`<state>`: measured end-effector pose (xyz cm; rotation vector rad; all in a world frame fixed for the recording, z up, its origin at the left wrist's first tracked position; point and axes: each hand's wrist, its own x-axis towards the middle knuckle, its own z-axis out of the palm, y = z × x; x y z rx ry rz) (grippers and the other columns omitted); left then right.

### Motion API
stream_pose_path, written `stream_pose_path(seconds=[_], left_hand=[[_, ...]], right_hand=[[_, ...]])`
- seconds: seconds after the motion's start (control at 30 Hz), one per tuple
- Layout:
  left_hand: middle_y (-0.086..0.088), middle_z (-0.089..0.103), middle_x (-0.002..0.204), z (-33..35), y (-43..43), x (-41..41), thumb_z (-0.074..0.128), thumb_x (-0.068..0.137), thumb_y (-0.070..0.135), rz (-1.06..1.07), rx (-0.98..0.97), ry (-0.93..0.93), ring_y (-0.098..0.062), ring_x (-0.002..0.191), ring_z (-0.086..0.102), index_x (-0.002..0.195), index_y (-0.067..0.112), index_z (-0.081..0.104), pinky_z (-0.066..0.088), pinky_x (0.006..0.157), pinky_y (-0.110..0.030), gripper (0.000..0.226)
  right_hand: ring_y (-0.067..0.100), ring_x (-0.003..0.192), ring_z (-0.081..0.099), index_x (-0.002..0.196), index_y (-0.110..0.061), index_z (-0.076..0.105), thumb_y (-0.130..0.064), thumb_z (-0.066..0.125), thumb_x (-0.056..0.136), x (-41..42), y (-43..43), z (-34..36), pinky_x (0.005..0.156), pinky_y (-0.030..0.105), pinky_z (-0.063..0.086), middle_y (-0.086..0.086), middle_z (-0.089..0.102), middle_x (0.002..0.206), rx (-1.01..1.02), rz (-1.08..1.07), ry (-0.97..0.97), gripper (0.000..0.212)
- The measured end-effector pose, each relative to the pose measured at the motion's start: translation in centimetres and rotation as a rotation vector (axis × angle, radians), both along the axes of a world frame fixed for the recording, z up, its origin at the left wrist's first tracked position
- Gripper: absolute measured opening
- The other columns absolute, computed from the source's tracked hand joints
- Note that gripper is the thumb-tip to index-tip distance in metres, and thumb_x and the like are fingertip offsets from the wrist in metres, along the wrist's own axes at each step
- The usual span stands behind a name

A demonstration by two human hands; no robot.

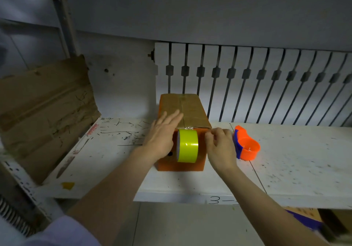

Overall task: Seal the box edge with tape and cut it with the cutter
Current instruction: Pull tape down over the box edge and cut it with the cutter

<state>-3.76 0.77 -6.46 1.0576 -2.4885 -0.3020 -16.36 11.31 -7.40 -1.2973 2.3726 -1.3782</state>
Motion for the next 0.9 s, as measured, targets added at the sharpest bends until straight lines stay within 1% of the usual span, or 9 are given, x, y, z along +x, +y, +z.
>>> stream_pose_path(seconds=[0.07, 0.13, 0.2, 0.3, 0.4, 0.5, 0.6, 0.67, 0.9], left_hand=[[0.013, 0.006, 0.156, 0.2, -0.2, 0.1, 0.038, 0.072, -0.023, -0.084, 0.017, -0.106, -0.014, 0.144, 0.000, 0.144, 0.034, 0.010, 0.005, 0.119, -0.044, 0.096], [0.013, 0.005, 0.156, 0.2, -0.5, 0.4, 0.037, 0.073, -0.023, -0.091, 0.033, -0.164, -0.014, 0.144, 0.000, 0.144, 0.034, 0.010, 0.005, 0.119, -0.045, 0.095], [0.012, 0.005, 0.157, 0.3, -0.9, 0.5, 0.035, 0.074, -0.021, -0.103, 0.047, -0.205, -0.014, 0.144, 0.000, 0.145, 0.033, 0.010, 0.008, 0.118, -0.047, 0.093], [0.012, 0.005, 0.157, 0.5, -0.9, 0.5, 0.037, 0.076, -0.019, -0.104, 0.042, -0.238, -0.016, 0.144, 0.002, 0.145, 0.032, 0.010, 0.012, 0.117, -0.048, 0.090], [0.011, 0.007, 0.157, 0.1, -1.1, 0.4, 0.039, 0.076, -0.019, -0.093, 0.028, -0.225, -0.017, 0.144, 0.004, 0.145, 0.033, 0.011, 0.014, 0.117, -0.047, 0.091], [0.010, 0.011, 0.156, 0.0, -1.0, 0.3, 0.039, 0.077, -0.019, -0.084, 0.029, -0.202, -0.018, 0.144, 0.007, 0.144, 0.033, 0.014, 0.016, 0.117, -0.046, 0.088], [0.010, 0.012, 0.156, 0.2, -0.8, 0.3, 0.038, 0.077, -0.019, -0.092, 0.031, -0.205, -0.018, 0.144, 0.006, 0.144, 0.034, 0.015, 0.015, 0.117, -0.047, 0.088], [0.011, 0.011, 0.156, 0.3, -0.9, 0.4, 0.037, 0.077, -0.020, -0.093, 0.030, -0.210, -0.018, 0.144, 0.006, 0.144, 0.035, 0.015, 0.015, 0.117, -0.047, 0.089], [0.010, 0.009, 0.157, 0.2, -0.9, 0.1, 0.042, 0.077, -0.019, -0.076, 0.016, -0.223, -0.019, 0.144, 0.006, 0.144, 0.034, 0.014, 0.014, 0.117, -0.048, 0.090]], right_hand=[[0.022, 0.094, 0.057, 0.097, -0.013, 0.059, -0.036, 0.036, 0.097, 0.7, 0.5, 0.6, 0.077, 0.029, 0.038, 0.010, 0.059, 0.104, -0.039, 0.039, -0.200, 0.033], [0.015, 0.093, 0.055, 0.102, -0.017, 0.058, -0.045, 0.032, 0.096, 1.5, 1.0, 1.2, 0.081, 0.027, 0.036, 0.001, 0.060, 0.097, 0.011, 0.219, -0.538, 0.038], [0.014, 0.094, 0.058, 0.103, -0.018, 0.062, -0.046, 0.039, 0.093, 2.2, 0.9, 1.0, 0.082, 0.024, 0.040, 0.000, 0.064, 0.098, 0.030, 0.336, -0.667, 0.037], [0.010, 0.074, 0.067, 0.089, -0.010, 0.068, -0.031, 0.049, 0.093, 3.5, 0.6, -0.3, 0.066, 0.013, 0.050, 0.008, 0.071, 0.085, -0.071, 0.397, -0.675, 0.029], [-0.001, 0.054, 0.066, 0.088, -0.011, 0.066, -0.024, 0.047, 0.095, 4.3, 0.6, -0.8, 0.054, 0.007, 0.048, 0.002, 0.069, 0.072, -0.157, 0.359, -0.714, 0.023], [-0.005, 0.051, 0.063, 0.083, -0.020, 0.062, -0.024, 0.046, 0.096, 4.9, 0.6, -1.0, 0.051, 0.006, 0.047, -0.002, 0.067, 0.069, -0.191, 0.308, -0.687, 0.021], [-0.007, 0.049, 0.062, 0.083, -0.020, 0.060, -0.024, 0.046, 0.096, 5.5, 0.5, -0.8, 0.048, 0.004, 0.045, -0.004, 0.064, 0.068, -0.218, 0.272, -0.680, 0.020], [-0.005, 0.049, 0.062, 0.081, -0.021, 0.060, -0.025, 0.047, 0.095, 5.7, 0.5, -0.7, 0.047, 0.006, 0.045, -0.005, 0.064, 0.067, -0.225, 0.238, -0.675, 0.020], [0.007, 0.051, 0.061, 0.073, -0.021, 0.058, -0.029, 0.049, 0.094, 6.4, 0.6, -1.9, 0.059, 0.028, 0.055, -0.002, 0.063, 0.065, -0.138, 0.127, -0.647, 0.024]])
